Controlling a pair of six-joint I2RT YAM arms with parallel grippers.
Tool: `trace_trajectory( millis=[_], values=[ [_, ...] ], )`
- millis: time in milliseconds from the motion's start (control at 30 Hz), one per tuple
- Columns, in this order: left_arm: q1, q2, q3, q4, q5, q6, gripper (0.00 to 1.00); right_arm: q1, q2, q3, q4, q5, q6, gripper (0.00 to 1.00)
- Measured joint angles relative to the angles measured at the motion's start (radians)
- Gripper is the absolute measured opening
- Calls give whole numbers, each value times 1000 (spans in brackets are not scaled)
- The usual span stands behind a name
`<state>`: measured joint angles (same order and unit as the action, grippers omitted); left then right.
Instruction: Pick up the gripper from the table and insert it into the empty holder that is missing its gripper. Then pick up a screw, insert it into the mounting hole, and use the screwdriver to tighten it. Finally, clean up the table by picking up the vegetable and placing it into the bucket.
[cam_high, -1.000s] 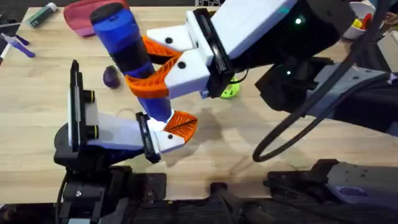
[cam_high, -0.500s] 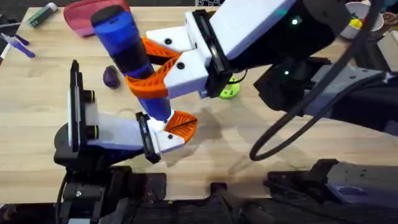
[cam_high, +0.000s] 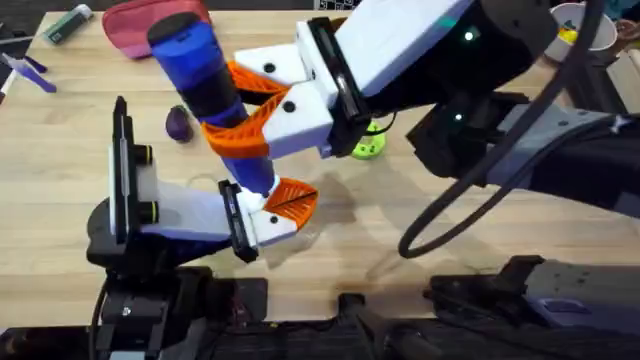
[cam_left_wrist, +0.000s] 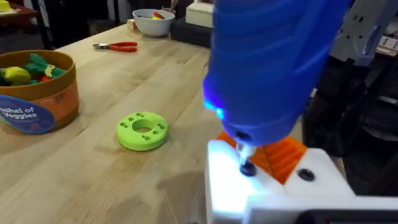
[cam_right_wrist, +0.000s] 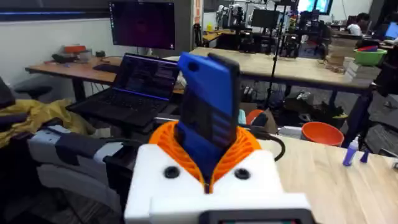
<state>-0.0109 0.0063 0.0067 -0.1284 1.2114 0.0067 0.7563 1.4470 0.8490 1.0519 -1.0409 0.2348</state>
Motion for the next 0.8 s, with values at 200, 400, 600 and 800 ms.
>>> trace_trajectory(
  millis=[200, 400, 600, 800],
  values=[
    [0, 0, 0, 0, 0, 0, 18, 0, 0, 0, -1, -3, 1, 25],
    [0, 0, 0, 0, -1, 0, 18, 0, 20, 6, 5, -8, 3, 25],
    [0, 0, 0, 0, -3, -1, 18, 0, 33, 13, 7, -12, 8, 25],
    [0, 0, 0, 0, -3, -1, 18, 0, 33, 13, 6, -14, 8, 25]
  ],
)
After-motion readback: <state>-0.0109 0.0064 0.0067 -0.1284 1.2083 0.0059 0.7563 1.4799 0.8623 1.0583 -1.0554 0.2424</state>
